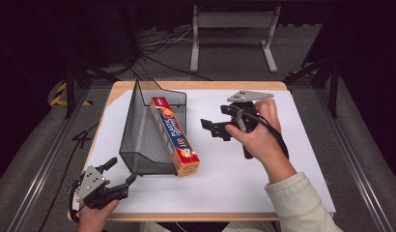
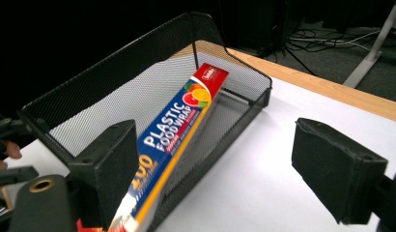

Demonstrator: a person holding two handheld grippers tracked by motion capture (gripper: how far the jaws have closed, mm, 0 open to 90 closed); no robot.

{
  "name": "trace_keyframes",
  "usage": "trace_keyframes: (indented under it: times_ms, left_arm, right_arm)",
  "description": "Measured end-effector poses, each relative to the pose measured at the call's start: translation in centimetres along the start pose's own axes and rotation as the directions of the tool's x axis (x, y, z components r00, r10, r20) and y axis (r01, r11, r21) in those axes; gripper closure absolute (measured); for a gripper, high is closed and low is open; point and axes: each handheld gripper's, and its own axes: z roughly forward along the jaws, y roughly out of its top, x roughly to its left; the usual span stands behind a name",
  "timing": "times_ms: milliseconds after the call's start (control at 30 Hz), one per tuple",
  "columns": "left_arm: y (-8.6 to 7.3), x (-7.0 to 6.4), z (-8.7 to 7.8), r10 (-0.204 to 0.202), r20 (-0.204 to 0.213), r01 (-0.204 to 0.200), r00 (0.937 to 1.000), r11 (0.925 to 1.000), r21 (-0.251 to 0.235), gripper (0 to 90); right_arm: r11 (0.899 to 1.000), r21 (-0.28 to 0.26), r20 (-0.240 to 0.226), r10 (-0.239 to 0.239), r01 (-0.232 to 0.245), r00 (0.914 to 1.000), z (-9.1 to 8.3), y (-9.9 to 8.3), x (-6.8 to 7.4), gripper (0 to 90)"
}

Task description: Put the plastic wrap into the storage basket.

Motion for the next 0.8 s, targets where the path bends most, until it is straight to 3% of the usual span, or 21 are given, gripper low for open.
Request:
trace_keyframes:
  times_ms: [267, 500, 633, 800]
  left_arm:
    - [0.1, -0.1, 0.1, 0.003, -0.001, -0.003, 1.0, 1.0, 0.0, 20.4]
    - [0.1, -0.1, 0.2, 0.004, -0.003, -0.004, 1.0, 1.0, 0.003, 20.4]
    - [0.1, -0.1, 0.1, 0.001, -0.002, -0.001, 1.0, 1.0, 0.002, 20.4]
    - [0.1, 0.0, 0.1, 0.001, -0.005, -0.001, 1.0, 1.0, 0.002, 20.4]
  right_arm:
    - [0.999, -0.041, -0.013, 0.031, -0.032, 0.9994, -3.6, -2.2, -2.5, 17.0]
    - [0.998, -0.069, -0.002, -0.006, 0.006, 1.0, -5.9, -3.9, -4.1, 16.9]
    - [0.997, -0.075, -0.001, -0.024, 0.024, 0.9997, -6.3, -4.6, -4.6, 16.6]
    - [0.994, -0.087, 0.012, -0.062, 0.063, 0.998, -6.9, -6.8, -5.5, 16.6]
